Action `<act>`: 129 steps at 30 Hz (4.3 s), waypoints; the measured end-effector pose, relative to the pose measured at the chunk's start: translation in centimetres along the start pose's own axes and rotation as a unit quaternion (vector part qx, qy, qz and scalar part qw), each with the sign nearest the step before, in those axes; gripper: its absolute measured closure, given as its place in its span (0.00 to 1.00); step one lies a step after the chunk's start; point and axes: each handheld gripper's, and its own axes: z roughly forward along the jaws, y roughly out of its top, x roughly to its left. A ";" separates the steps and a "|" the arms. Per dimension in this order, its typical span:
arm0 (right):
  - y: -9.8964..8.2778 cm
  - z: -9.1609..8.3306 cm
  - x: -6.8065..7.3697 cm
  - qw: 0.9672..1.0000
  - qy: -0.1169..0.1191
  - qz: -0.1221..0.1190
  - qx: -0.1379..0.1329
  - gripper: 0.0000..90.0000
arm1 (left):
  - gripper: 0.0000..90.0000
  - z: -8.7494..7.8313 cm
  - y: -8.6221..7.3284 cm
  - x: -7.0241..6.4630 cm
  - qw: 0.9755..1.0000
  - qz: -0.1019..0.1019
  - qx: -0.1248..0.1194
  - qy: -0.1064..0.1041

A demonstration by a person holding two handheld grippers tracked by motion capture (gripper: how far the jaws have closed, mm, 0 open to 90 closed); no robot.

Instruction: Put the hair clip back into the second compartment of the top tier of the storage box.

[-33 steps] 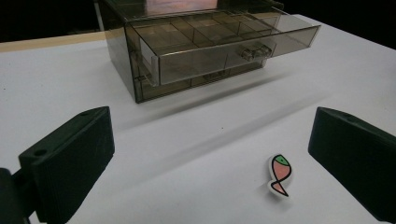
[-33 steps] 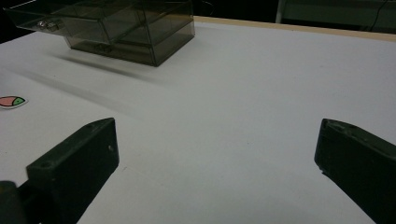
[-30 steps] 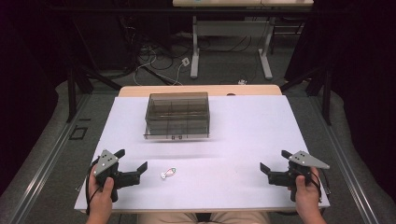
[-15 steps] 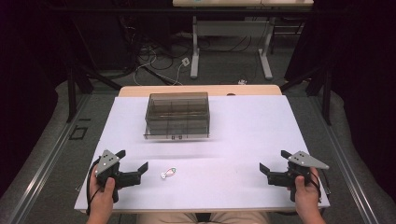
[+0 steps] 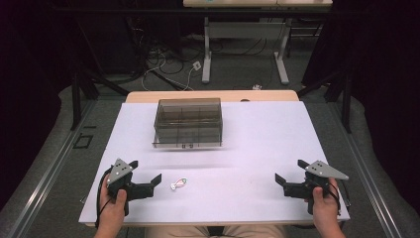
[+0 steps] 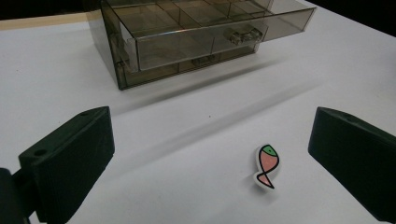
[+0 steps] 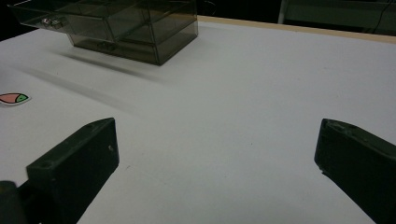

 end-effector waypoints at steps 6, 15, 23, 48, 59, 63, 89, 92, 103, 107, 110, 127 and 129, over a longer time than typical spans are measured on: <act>0.0 0.0 0.1 1.000 0.002 0.004 -0.001 0.00 | 0.01 0.5 0.0 -0.5 1.000 0.008 0.012 0.000; -0.1 0.1 0.1 1.000 0.002 0.000 0.003 0.00 | 0.01 1.6 -0.1 -1.0 0.999 0.018 0.049 -0.005; -0.1 0.1 0.2 1.000 0.002 -0.001 0.006 0.00 | 0.01 2.6 -0.4 -1.6 0.997 0.022 0.073 -0.008; -0.2 0.3 0.3 1.000 0.006 -0.002 0.002 0.00 | 0.00 4.6 0.8 -2.3 0.994 -0.014 0.104 -0.001; -0.2 0.4 0.4 1.000 0.006 0.001 0.005 0.00 | 0.01 5.1 1.9 -2.8 0.991 0.016 0.130 -0.029; -0.2 0.4 0.4 1.000 0.004 0.001 0.004 0.00 | 0.01 5.5 2.4 -3.0 0.990 0.023 0.132 -0.042; -0.3 0.5 0.2 1.000 0.003 -0.004 0.005 0.01 | 0.22 7.0 3.3 -3.2 0.986 -0.010 0.148 -0.079; -0.3 0.5 0.2 1.000 0.003 -0.004 0.005 0.01 | 0.27 6.9 3.1 -3.1 0.985 -0.018 0.152 -0.074; -0.4 0.5 0.2 1.000 0.006 -0.006 0.006 0.01 | 0.40 6.7 2.7 -2.8 0.984 -0.041 0.164 -0.063; -0.4 0.5 0.1 1.000 0.008 -0.007 0.010 0.01 | 0.43 6.8 2.4 -2.7 0.983 -0.038 0.170 -0.064; -0.4 0.5 0.1 1.000 0.008 -0.005 0.008 0.01 | 0.44 7.0 2.2 -2.8 0.981 -0.040 0.180 -0.061; -0.5 0.5 0.1 1.000 0.009 -0.007 0.013 0.03 | 0.57 7.4 1.8 -2.5 0.971 -0.065 0.221 -0.057; -0.4 0.5 0.1 1.000 0.010 -0.008 0.018 0.03 | 0.58 7.5 1.7 -2.5 0.970 -0.072 0.224 -0.057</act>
